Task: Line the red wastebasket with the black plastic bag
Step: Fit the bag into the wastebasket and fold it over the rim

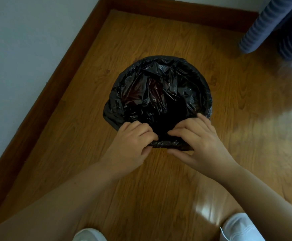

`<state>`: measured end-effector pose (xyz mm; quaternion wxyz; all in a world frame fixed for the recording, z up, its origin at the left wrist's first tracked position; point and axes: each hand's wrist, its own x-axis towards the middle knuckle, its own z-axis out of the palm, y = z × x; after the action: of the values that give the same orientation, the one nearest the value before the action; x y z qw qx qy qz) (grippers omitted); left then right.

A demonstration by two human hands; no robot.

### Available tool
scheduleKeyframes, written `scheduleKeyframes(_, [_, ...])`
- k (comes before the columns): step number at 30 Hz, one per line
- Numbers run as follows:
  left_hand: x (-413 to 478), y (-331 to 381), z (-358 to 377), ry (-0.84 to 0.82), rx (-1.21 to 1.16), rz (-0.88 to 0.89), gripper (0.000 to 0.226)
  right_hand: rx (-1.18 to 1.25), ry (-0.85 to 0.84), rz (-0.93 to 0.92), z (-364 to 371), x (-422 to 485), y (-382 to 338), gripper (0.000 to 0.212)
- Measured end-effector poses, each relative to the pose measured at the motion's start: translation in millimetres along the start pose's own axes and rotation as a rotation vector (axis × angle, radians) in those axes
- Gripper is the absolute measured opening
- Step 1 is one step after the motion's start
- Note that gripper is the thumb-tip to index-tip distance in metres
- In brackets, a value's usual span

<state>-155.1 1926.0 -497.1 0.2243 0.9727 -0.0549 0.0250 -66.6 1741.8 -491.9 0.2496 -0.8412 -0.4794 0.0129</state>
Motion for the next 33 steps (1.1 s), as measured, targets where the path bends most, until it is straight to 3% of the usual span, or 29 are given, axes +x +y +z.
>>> scheduleKeyframes(9, [-6.9,-15.4,-9.5,0.061,0.022,-0.03,0.017,-0.042,-0.009,-0.056,-2.5,1.0,15.0,0.021])
scheduleKeyframes(13, [-4.6,-0.4,-6.0,0.026,-0.022,0.018,0.037,-0.031,-0.03,-0.081,3.9,5.3,9.0,0.019])
scheduleKeyframes(19, [1.6,7.9,2.9,-0.012,-0.035,0.01,0.016,-0.039,-0.024,-0.036,10.7,5.5,0.1,0.018])
scheduleKeyframes(22, [0.8,5.3,3.4,-0.001,-0.022,-0.003,0.019,-0.057,0.035,-0.04,10.3,1.5,4.7,0.008])
scheduleKeyframes(30, [-4.2,-9.4,-4.7,0.069,0.036,-0.027,0.027,-0.118,0.072,-0.003,-0.4,-9.8,15.6,0.037])
scheduleKeyframes(33, [-6.4,-18.3,-8.9,0.085,0.069,-0.04,0.028,-0.139,0.087,-0.011,-2.5,-10.0,18.0,0.038])
